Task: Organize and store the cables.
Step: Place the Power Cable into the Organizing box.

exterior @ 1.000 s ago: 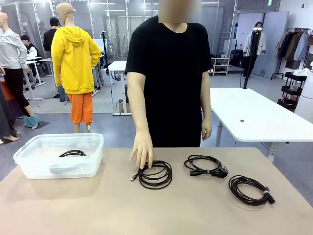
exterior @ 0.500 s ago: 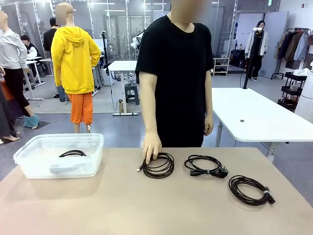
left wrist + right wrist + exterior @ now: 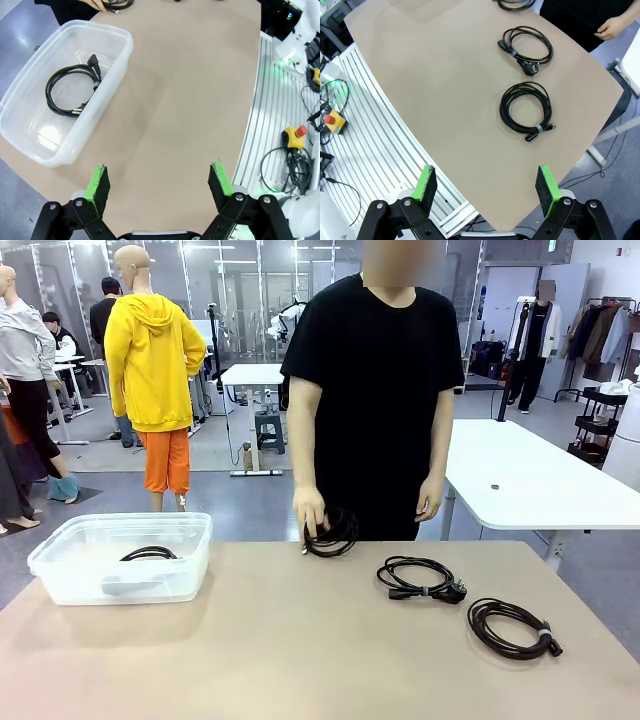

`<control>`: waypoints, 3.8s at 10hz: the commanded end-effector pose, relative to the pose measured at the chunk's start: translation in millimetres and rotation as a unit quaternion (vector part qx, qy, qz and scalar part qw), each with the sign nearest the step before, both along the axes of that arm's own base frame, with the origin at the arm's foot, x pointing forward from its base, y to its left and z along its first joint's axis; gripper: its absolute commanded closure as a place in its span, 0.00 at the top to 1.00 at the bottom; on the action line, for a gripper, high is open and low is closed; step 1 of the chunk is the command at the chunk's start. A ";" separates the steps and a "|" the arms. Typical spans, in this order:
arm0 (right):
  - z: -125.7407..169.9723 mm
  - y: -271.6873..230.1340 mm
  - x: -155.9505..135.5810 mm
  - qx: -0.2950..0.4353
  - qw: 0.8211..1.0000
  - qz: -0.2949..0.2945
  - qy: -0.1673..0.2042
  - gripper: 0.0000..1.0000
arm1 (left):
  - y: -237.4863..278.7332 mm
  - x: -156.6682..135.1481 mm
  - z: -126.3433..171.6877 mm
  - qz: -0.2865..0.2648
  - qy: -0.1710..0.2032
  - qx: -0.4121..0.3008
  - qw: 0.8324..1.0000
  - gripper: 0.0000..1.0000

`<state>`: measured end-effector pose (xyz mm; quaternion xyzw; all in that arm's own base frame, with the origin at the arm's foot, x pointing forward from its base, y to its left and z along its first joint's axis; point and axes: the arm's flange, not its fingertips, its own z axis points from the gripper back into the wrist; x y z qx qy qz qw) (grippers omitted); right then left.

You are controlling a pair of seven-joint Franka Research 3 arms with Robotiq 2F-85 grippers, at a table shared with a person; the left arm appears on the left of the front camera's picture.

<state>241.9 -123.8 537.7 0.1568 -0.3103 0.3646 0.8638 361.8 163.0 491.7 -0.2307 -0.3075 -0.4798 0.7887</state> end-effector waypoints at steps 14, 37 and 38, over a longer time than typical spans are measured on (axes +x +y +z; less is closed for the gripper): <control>-82.9 183.7 196.9 -0.251 0.948 0.194 0.020 1.00 | 0.6 1.4 0.9 0.004 0.005 0.003 1.000 1.00; -229.4 252.2 358.7 -0.274 0.892 0.355 0.057 0.75 | 0.6 1.4 0.9 0.004 0.005 0.003 1.000 1.00; -231.7 253.3 358.0 -0.279 0.890 0.355 0.061 0.41 | 0.6 1.4 0.9 0.004 0.005 0.003 1.000 1.00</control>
